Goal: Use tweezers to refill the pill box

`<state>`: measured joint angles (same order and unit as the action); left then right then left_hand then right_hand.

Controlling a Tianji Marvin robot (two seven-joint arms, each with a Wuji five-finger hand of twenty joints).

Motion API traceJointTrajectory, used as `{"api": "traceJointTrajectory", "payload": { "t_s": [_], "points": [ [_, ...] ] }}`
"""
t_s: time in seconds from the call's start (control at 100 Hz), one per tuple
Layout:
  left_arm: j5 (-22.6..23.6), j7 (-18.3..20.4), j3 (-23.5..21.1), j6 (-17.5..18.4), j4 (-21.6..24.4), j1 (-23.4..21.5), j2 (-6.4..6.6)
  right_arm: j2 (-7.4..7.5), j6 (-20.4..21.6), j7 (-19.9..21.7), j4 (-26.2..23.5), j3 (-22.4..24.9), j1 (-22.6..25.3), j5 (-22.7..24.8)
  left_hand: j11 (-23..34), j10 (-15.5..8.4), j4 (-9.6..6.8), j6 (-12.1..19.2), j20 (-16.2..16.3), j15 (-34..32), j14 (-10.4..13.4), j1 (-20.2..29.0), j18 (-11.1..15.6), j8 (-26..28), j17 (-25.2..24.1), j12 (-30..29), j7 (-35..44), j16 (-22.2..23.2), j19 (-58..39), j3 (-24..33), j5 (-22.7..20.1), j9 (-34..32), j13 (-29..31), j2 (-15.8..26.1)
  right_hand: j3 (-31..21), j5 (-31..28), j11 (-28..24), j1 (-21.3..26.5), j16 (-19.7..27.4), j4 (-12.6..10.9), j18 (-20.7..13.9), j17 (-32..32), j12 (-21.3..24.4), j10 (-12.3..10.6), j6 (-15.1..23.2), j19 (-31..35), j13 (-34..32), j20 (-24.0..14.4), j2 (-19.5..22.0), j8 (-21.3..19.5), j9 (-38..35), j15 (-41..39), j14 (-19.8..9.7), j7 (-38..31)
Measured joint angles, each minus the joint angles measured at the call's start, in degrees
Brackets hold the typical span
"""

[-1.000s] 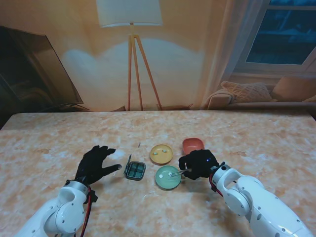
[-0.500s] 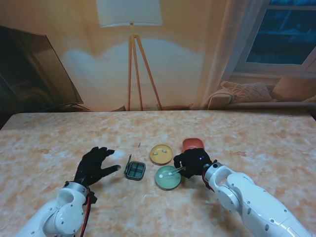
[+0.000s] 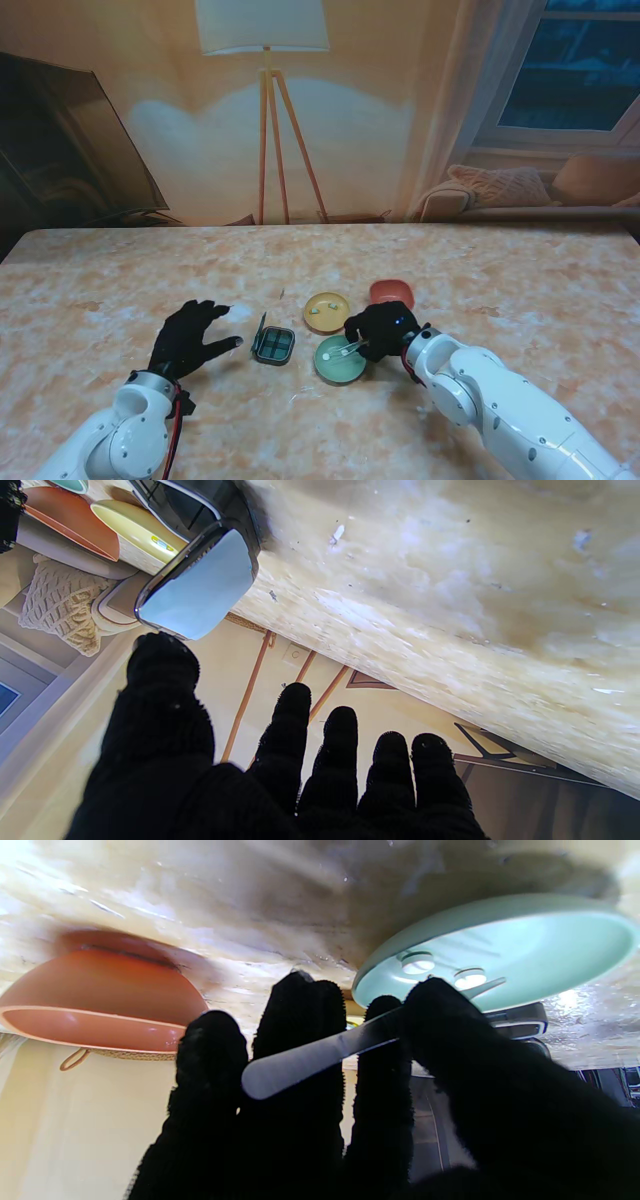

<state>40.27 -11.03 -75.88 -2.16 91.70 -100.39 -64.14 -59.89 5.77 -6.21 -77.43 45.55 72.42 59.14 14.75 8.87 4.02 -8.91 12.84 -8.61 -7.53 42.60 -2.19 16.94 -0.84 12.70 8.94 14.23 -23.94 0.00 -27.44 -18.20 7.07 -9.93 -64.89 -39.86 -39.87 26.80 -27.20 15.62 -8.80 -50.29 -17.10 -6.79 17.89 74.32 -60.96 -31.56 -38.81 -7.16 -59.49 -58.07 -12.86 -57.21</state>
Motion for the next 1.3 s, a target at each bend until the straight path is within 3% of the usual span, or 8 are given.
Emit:
{"api": "traceJointTrajectory", "payload": {
  "t_s": [1.3],
  "points": [
    [-0.70,-0.57,-0.18,0.63,-1.03,-0.08,-0.14,-1.08,-3.18,-1.71,2.72,-5.85,-4.15,-1.75,0.00,0.00,0.00,-0.25,0.00,0.00,0.00,0.00,0.00,0.00,0.00,0.00,0.01,0.00,-0.07,0.00,-0.80,-0.01,0.00,0.00,-0.08,0.43,-0.06,-0.07,0.00,0.00,0.00,1.21,0.00,0.14,0.02,0.00,0.86,-0.60,0.02,-0.83,1.18,0.02,0.00,0.74]
  ]
}}
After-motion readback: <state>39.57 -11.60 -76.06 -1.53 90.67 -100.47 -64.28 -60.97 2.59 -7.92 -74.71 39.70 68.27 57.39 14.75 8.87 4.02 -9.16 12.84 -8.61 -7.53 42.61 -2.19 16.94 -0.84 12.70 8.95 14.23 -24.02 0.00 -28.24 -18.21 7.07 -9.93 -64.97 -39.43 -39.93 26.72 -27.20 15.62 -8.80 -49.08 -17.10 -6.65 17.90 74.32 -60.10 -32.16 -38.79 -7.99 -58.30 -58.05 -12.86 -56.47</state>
